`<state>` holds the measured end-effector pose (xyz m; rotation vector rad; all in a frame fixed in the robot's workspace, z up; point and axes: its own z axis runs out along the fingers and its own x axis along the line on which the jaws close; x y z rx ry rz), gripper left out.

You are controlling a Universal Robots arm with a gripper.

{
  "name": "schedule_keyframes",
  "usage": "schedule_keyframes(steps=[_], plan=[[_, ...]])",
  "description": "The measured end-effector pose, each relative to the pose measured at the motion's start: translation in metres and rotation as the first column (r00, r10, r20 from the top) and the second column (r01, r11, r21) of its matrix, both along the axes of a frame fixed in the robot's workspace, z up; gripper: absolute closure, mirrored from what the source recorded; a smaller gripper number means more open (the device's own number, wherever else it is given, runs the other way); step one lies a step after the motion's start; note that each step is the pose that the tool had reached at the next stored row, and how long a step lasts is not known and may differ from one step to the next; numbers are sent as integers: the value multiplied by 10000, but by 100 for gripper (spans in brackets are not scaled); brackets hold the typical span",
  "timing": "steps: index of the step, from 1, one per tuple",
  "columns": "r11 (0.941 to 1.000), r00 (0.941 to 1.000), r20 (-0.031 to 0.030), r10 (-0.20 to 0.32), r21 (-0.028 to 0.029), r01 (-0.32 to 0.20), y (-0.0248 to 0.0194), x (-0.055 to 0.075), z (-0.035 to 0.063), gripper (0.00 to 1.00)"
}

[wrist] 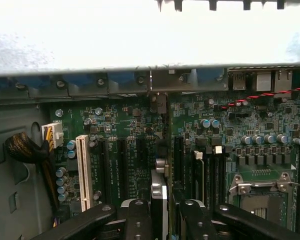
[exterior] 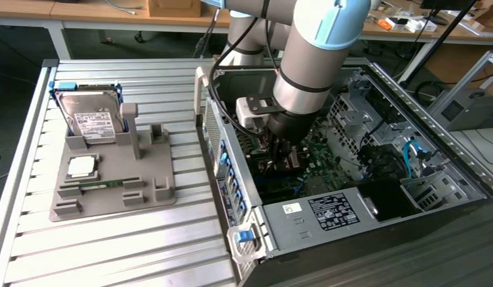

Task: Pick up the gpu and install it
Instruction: 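Insert the gpu into the slot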

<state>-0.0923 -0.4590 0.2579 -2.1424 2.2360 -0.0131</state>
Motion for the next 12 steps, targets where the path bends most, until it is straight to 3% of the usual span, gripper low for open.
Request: schedule_keyframes(steps=[12], plan=[[10000, 10000, 3, 0, 5, 0, 1, 0, -4, 73]])
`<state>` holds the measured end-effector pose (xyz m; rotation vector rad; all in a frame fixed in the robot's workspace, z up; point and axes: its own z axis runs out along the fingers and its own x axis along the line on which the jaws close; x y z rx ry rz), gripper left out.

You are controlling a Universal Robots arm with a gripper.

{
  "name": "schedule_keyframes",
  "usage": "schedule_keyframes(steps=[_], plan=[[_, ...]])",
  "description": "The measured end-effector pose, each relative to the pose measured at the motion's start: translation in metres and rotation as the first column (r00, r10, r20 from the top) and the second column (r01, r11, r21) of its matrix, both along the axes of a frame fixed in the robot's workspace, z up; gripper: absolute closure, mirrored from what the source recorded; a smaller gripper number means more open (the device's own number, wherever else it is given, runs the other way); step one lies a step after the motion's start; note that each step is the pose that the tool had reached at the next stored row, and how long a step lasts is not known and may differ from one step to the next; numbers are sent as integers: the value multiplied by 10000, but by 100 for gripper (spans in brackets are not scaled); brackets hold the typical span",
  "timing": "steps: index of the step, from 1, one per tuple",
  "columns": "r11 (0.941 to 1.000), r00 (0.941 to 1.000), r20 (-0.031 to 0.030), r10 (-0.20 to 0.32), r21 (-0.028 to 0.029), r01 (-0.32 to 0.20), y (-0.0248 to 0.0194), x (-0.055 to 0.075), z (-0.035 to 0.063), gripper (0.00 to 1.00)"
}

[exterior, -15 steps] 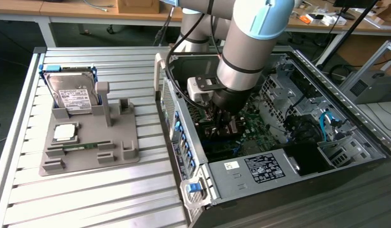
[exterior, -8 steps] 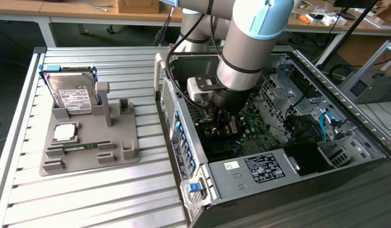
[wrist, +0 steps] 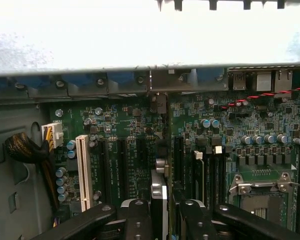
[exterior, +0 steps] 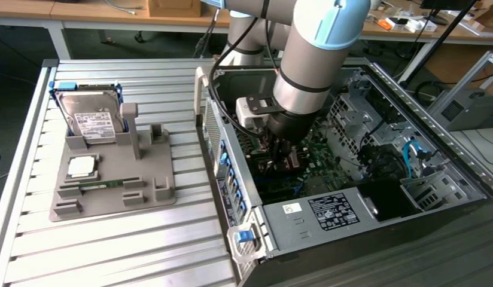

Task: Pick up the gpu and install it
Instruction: 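Insert the gpu into the slot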

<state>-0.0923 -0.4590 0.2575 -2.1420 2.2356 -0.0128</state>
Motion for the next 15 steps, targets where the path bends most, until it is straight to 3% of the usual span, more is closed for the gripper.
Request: schedule_keyframes(steps=[2, 8, 15], plan=[[10000, 10000, 4, 0, -25, 0, 3, 1, 12, 73], [9997, 10000, -1, 0, -243, 0, 29, 3, 53, 73], [9997, 10000, 0, 1, -253, -1, 31, 3, 55, 73]])
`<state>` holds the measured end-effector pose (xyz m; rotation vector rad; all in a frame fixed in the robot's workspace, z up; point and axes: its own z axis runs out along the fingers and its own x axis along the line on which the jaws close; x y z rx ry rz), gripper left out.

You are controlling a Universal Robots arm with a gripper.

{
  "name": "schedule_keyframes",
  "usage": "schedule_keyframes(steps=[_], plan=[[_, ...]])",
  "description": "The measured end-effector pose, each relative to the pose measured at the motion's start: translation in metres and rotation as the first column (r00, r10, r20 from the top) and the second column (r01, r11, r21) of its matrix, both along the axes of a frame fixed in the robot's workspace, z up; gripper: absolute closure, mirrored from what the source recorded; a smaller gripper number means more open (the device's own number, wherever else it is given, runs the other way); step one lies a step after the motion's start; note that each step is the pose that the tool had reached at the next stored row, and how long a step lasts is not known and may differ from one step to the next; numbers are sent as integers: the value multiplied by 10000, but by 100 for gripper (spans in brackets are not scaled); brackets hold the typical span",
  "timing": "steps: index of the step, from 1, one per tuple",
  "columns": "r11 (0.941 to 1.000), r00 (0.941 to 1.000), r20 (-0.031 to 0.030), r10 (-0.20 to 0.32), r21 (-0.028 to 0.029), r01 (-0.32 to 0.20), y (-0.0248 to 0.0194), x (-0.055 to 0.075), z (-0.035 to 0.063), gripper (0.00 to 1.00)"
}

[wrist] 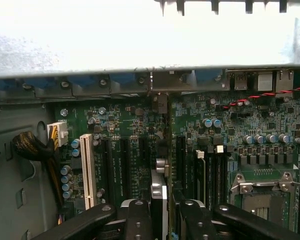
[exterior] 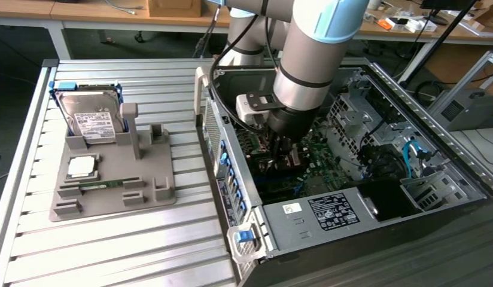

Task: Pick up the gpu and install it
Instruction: 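Insert the gpu into the slot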

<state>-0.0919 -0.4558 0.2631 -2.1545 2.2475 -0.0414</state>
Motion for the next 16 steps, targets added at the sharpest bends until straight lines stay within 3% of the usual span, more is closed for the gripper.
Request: schedule_keyframes(steps=[3, 6, 16], plan=[[10000, 10000, -1, 0, 0, 0, 0, 0, 0, 73], [10000, 10000, 0, 0, -59, 0, 0, 0, -1, 73], [9999, 10000, 0, 87, -61, -87, 19, 0, 0, 73]])
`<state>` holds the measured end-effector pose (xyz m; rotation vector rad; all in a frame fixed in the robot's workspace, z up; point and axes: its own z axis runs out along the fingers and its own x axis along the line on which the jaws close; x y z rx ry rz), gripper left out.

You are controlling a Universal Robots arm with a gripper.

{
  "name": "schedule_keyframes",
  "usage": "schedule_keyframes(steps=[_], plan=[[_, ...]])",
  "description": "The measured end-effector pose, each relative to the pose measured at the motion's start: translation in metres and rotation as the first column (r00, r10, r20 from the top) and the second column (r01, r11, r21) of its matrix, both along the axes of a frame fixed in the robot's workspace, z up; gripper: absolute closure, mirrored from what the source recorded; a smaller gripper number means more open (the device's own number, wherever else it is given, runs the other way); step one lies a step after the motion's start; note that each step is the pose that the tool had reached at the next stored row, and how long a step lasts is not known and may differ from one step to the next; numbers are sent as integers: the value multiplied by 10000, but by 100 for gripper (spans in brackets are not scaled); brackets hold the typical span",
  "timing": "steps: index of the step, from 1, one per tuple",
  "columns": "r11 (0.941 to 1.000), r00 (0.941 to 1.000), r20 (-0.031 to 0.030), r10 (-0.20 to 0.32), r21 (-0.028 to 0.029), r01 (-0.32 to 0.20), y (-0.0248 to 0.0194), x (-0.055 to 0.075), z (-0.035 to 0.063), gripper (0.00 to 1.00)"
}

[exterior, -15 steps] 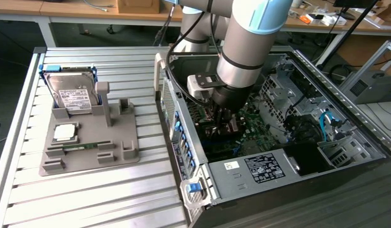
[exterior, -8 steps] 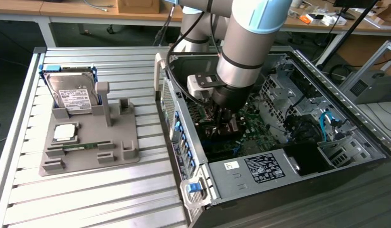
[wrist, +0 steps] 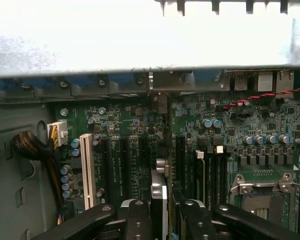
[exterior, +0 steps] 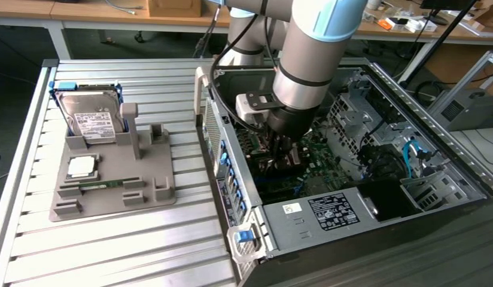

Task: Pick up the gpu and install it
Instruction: 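Insert the gpu into the slot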

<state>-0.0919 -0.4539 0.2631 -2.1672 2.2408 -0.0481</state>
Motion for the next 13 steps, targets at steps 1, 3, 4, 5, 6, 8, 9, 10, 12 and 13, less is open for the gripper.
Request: schedule_keyframes(steps=[1, 3, 4, 5, 6, 8, 9, 10, 12, 13], plan=[[10000, 10000, 0, 54, 1, -54, 0, 0, 0, 73], [9999, 9999, 1, 101, 3, -101, 1, 0, 0, 73], [9999, 9999, 0, 113, 2, -113, 1, 0, 0, 73], [9999, 9999, 0, 120, 2, -120, 1, 0, 0, 73], [9999, 9999, 0, 124, 2, -124, 0, 0, 0, 73], [9999, 9999, -1, 134, 1, -134, 0, 0, 0, 73], [9999, 9999, 0, 137, 1, -137, 0, 0, 0, 73], [9999, 9999, -1, 140, 0, -140, 0, 0, 0, 73], [9999, 9999, -1, 146, 0, -146, 0, 0, -2, 73], [9999, 9999, 0, 152, 1, -152, 0, 0, -4, 73]])
